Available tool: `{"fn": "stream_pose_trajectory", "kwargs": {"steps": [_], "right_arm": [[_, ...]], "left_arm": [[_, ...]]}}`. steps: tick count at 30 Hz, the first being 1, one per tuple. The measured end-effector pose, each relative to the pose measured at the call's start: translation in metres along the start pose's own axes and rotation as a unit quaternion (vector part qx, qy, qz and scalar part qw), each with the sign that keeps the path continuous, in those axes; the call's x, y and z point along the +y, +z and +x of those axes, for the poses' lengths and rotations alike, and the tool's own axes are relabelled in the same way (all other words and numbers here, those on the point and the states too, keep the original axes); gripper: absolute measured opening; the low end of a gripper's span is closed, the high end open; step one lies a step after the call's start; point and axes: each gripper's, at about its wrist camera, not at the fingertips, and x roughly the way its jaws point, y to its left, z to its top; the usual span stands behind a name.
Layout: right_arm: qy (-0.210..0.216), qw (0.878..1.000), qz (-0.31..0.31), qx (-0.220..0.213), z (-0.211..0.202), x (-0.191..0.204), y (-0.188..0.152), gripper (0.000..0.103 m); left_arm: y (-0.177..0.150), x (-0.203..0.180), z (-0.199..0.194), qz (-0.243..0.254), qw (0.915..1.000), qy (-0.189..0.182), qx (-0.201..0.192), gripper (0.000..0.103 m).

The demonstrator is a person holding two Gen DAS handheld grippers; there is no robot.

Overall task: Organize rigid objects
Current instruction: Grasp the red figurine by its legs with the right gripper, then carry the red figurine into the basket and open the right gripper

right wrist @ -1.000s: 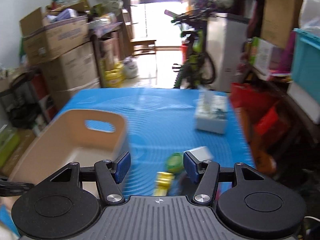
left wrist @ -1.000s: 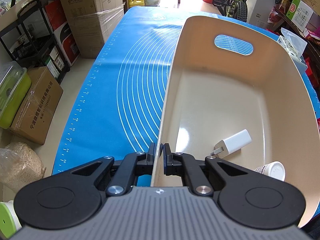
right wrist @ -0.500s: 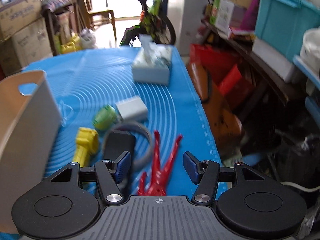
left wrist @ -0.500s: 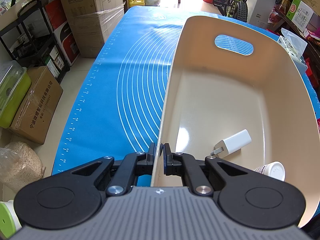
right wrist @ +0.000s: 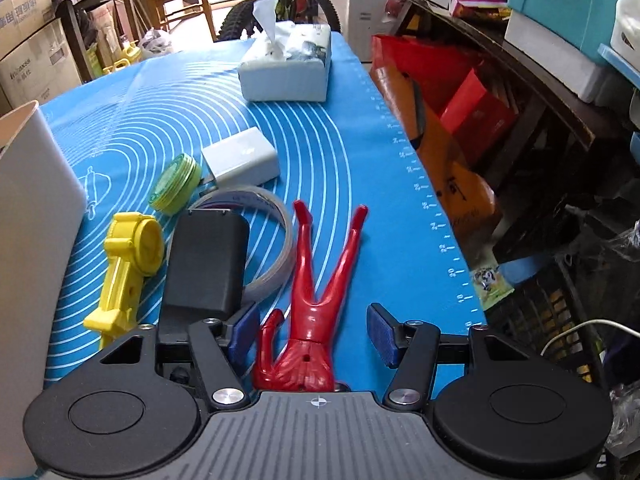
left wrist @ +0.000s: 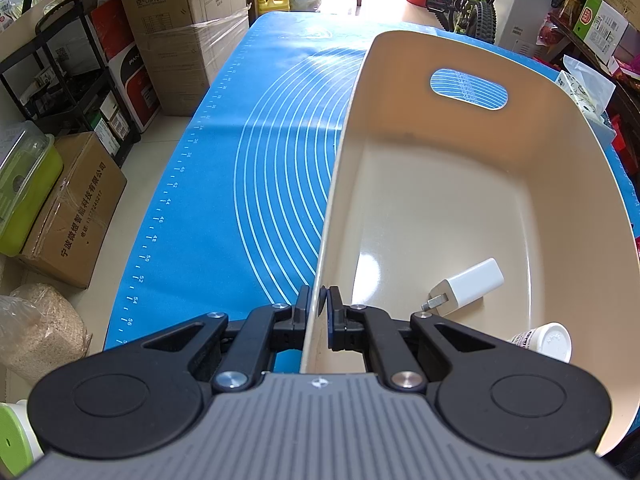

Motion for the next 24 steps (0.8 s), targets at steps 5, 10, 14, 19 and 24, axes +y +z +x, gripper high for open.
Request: {"fn": "stream_pose_trajectory", "kwargs": {"steps": [5, 10, 14, 19, 24], "right_arm": [[-0.001, 1.0, -0.016, -0.007, 0.003, 0.006, -0.003, 0.052], [-0.025, 0.999, -0.022, -0.02, -0.001, 0.009, -0.006, 0.045], [-0.017, 0.999, -0.01, -0.038, -0.009, 0.002, -0.007, 0.045], [-0.016, 0.998, -0.006, -0.054, -0.018, -0.002, -0.006, 0.044], [-0.01, 0.996, -0.003, -0.083, -0.038, -0.004, -0.003, 0.044]], "left_arm": [[0.0, 0.0, 0.0, 0.0, 1.0, 0.0, 0.0, 0.009], [0.0, 0.0, 0.0, 0.0, 1.0, 0.0, 0.0, 0.009], [0.0, 0.0, 0.0, 0.0, 1.0, 0.001, 0.0, 0.009], [0.0, 0.0, 0.0, 0.0, 1.0, 0.001, 0.0, 0.009], [0.0, 0.0, 0.0, 0.0, 1.0, 0.001, 0.0, 0.009]]}}
